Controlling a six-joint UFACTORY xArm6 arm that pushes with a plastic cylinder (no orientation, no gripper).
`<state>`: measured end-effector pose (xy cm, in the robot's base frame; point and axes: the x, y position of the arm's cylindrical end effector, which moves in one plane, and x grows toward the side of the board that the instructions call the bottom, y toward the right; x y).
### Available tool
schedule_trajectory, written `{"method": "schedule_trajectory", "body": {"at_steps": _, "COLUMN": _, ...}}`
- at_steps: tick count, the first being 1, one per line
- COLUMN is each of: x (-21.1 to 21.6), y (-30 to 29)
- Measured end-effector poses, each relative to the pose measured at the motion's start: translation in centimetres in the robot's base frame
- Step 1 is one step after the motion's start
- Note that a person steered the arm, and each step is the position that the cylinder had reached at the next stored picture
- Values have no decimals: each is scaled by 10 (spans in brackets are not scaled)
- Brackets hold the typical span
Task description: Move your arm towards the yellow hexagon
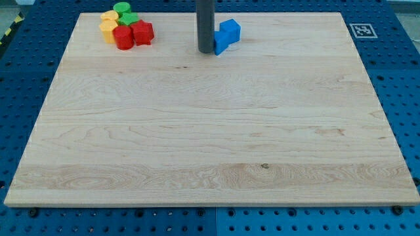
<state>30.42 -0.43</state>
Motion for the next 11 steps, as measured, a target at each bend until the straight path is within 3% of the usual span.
{"method": "schedule_trajectory", "body": {"at_steps": 3, "x": -26, "y": 11}}
{"method": "schedule_trajectory", "body": {"at_steps": 4, "x": 3, "y": 7}}
{"method": "schedule_trajectory", "body": {"at_steps": 5, "x": 43, "y": -32}}
{"method": "schedule_trajectory", "body": {"at_steps": 6, "x": 54, "y": -112}}
{"method": "schedule_trajectory", "body": {"at_steps": 7, "x": 52, "y": -201}}
{"method": "schedule_trajectory", "body": {"at_steps": 8, "x": 19, "y": -244}}
{"method": "schedule_trajectory", "body": {"at_steps": 9, "x": -17, "y": -240}}
{"method": "schedule_trajectory", "body": {"at_steps": 11, "x": -18, "y": -189}}
